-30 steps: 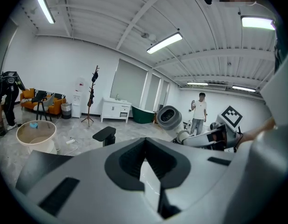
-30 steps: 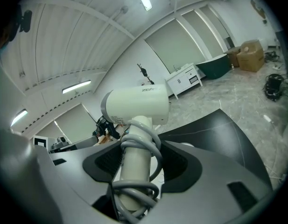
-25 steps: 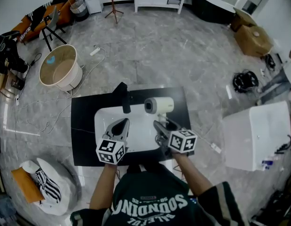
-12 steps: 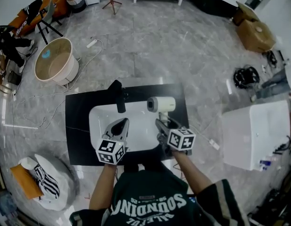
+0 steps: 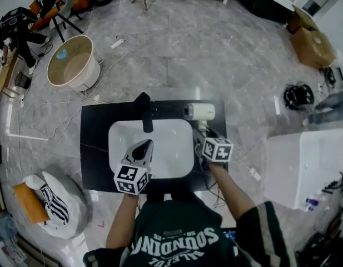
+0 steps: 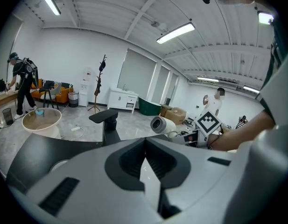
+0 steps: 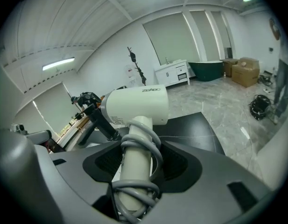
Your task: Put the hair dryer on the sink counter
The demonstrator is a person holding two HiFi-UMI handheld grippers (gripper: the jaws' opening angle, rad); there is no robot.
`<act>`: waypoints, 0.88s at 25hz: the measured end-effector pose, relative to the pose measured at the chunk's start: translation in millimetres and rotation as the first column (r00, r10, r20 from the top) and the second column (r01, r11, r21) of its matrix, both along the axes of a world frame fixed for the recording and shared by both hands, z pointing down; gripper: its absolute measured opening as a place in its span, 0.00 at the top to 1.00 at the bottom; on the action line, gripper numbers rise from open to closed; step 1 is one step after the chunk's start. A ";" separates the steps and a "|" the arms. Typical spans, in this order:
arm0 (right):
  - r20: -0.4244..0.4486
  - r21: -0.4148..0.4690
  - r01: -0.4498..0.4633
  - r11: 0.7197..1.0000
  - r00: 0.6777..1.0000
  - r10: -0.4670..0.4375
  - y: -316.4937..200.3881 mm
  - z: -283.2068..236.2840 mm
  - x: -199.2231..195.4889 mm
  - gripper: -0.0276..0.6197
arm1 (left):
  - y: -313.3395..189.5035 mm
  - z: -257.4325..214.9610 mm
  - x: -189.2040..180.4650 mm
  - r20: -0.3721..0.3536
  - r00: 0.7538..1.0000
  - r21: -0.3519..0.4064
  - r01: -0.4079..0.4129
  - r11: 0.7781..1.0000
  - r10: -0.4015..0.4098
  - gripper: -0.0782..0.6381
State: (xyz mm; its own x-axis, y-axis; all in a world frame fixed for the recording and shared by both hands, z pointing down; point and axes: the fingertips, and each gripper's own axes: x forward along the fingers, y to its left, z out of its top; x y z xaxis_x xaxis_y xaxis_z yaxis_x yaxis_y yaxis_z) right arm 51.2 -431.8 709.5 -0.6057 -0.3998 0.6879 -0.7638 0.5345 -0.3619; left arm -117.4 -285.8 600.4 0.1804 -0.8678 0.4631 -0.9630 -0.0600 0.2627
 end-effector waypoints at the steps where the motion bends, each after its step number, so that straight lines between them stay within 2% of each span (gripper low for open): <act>1: -0.011 0.000 0.003 1.000 1.000 -0.003 -5.0 4.0 -0.8 0.58 | 0.8 1.4 -1.4 0.000 1.000 -0.004 0.006 1.000 -0.006 0.89; 15: -0.138 -0.055 -0.014 0.998 0.990 0.006 -41.6 55.3 1.4 0.58 | 16.1 11.4 -18.8 -0.009 0.996 -0.047 0.087 0.995 -0.087 0.89; 22: -0.225 -0.052 -0.020 0.998 0.974 0.008 -48.9 75.9 -4.5 0.58 | 28.2 20.1 -33.3 -0.013 0.993 -0.067 0.117 0.991 -0.118 0.89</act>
